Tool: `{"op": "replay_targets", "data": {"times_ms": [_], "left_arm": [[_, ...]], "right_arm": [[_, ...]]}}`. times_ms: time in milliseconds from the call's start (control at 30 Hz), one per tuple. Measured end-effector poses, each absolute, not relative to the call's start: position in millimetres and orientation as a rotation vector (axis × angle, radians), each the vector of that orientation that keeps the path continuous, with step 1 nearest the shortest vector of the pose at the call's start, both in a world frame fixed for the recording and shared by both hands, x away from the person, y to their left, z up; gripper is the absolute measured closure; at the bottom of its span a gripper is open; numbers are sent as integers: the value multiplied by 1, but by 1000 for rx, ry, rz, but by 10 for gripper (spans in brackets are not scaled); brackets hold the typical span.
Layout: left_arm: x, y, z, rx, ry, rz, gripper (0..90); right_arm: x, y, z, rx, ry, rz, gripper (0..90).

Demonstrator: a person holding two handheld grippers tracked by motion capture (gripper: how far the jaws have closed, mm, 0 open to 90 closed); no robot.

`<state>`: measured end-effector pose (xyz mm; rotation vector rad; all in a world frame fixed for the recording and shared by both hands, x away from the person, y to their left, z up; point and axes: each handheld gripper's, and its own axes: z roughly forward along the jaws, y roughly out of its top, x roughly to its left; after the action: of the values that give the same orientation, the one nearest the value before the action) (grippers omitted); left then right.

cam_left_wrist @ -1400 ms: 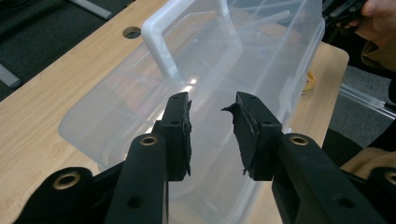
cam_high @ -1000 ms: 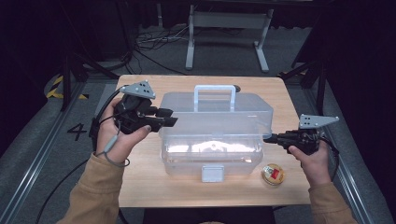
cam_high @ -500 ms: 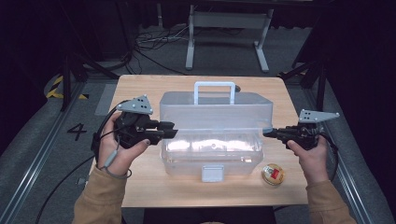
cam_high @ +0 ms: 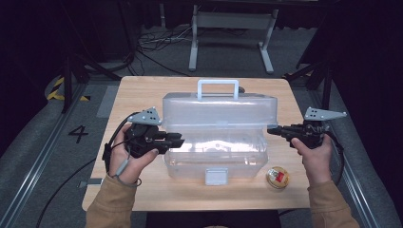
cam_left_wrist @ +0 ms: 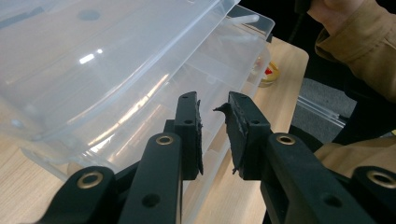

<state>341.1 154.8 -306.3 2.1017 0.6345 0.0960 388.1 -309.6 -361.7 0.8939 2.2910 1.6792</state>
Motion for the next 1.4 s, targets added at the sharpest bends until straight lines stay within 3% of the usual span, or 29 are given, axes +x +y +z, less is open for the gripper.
{"op": "replay_targets", "data": {"times_ms": [333, 1400], "left_arm": [[353, 154, -333, 2118, 731, 125, 758], [364, 179, -340, 2020, 871, 247, 854]], "right_arm": [[385, -309, -364, 885, 2274, 1676, 900], [377, -311, -368, 865, 2282, 1676, 900]]}}
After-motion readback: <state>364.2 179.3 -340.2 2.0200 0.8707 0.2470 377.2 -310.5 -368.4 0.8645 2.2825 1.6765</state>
